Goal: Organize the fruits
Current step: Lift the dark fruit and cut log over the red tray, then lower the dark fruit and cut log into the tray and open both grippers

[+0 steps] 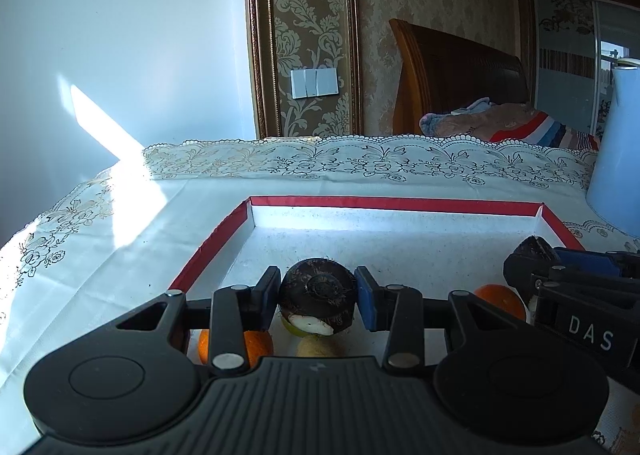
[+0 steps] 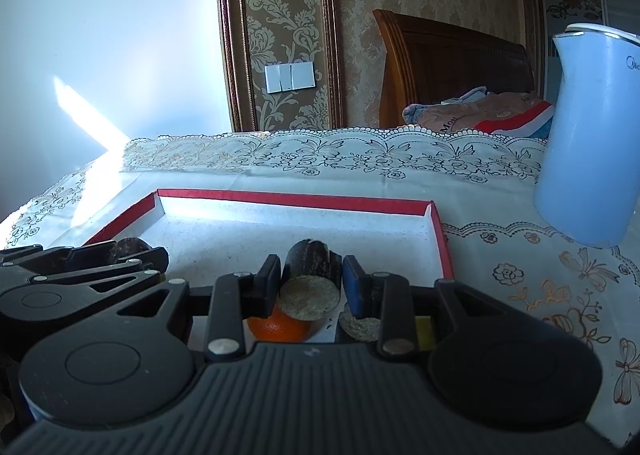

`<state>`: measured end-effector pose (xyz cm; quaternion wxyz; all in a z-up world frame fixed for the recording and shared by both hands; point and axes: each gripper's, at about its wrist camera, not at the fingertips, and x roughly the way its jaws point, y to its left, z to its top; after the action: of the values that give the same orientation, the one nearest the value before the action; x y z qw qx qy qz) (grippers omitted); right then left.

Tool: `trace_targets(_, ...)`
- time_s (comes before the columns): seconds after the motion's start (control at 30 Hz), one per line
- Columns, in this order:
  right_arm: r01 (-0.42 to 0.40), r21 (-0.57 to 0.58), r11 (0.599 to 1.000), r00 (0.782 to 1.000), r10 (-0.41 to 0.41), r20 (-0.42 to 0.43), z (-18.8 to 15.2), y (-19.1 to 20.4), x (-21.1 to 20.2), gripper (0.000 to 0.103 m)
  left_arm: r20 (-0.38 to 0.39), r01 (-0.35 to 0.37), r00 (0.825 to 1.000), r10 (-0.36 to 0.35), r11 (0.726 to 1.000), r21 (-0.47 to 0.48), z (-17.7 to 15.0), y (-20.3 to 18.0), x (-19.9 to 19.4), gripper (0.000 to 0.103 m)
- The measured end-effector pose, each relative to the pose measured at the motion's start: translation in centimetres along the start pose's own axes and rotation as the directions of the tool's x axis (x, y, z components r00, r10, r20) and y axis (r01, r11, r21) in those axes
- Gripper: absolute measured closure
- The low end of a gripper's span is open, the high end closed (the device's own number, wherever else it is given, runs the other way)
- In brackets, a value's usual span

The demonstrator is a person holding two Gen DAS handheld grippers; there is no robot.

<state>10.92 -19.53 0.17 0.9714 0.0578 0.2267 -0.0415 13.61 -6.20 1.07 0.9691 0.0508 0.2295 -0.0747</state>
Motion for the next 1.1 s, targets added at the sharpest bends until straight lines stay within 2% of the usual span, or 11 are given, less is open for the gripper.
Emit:
trace_targets(0.37,0.017,0.001,1.0,1.0,-0.017,0.004,0.0,0.0,0.18,0.072,-0.023,0.0,1.0,-0.001,1.0,-0.004,-0.06,0.15,0.38,0.064)
trace_targets(1.1,0.025,0.002,1.0,1.0,-0.025,-0.01,-0.2,-0.06,0.56,0.071,-0.014,-0.006,1.0,0.006,1.0,0.004,-0.16,-0.04,0.4,0.064)
